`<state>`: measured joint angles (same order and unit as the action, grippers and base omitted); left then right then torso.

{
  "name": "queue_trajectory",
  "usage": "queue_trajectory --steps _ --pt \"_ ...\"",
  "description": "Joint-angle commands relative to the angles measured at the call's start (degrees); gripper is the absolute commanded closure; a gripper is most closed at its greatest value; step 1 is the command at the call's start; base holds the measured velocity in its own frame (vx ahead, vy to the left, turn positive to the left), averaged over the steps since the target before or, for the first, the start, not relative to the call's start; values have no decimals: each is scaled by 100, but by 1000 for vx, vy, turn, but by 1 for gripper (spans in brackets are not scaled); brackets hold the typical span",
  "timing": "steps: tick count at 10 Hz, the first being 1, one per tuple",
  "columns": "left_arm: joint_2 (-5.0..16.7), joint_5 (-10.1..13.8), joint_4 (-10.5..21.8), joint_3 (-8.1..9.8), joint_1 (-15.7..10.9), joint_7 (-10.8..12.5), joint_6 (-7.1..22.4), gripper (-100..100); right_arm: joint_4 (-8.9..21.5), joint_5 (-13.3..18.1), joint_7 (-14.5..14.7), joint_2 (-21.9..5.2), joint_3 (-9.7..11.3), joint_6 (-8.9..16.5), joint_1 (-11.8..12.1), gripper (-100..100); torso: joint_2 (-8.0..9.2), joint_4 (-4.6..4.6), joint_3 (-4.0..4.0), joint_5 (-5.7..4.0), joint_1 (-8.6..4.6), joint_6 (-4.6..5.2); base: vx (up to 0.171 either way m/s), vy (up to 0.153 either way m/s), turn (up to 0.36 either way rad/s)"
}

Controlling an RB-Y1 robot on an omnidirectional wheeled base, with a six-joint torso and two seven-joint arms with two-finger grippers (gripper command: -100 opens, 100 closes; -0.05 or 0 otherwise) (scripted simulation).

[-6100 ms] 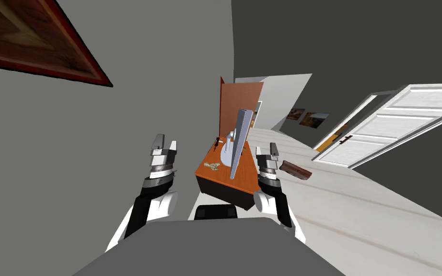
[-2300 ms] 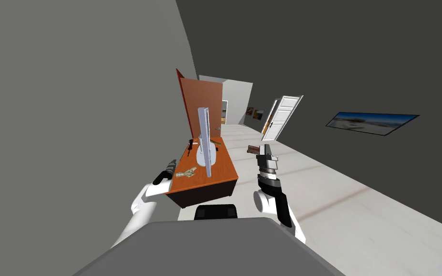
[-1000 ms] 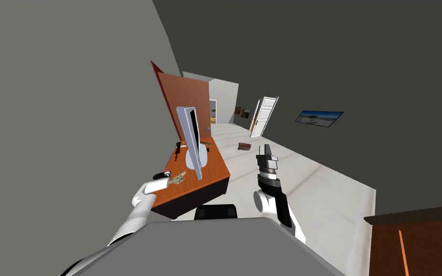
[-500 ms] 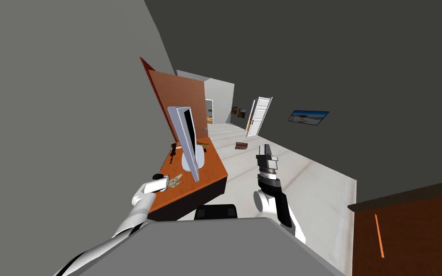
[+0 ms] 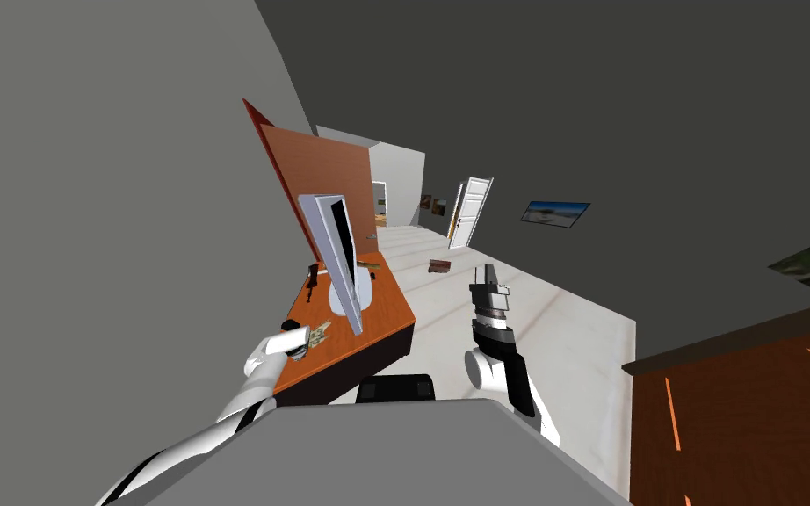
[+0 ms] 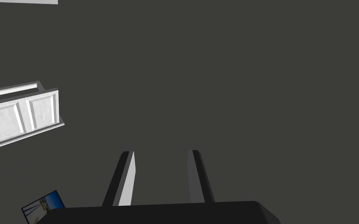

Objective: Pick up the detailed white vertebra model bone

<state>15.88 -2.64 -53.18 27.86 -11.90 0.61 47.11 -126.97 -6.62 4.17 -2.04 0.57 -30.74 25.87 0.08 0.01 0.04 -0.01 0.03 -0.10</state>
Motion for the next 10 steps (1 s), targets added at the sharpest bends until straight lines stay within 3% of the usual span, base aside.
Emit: queue_trajectory --steps 1,2,3,4,10 --pt "0 0 0 0 0 0 0 -100 0 0 0 0 0 0 0 0 0 0 0 0 0 0 0 0 0" --pt "0 0 13 2 -3 3 13 0 0 0 0 0 0 0 0 0 -1 0 -1 -1 -2 0 0 0 0" --pt "-40 -206 143 62 -43 289 -44 -100 0 0 0 0 0 0 0 0 -2 0 -1 -1 -2 0 -58 60 -284" --pt "-40 -206 143 62 -43 312 -44 -100 0 0 0 0 0 0 -2 0 14 3 7 2 15 6 -63 77 -187" --pt "-161 -825 538 241 -165 1241 -210 -100 0 0 0 -1 0 0 -1 0 22 5 13 7 30 1 -68 82 -193"
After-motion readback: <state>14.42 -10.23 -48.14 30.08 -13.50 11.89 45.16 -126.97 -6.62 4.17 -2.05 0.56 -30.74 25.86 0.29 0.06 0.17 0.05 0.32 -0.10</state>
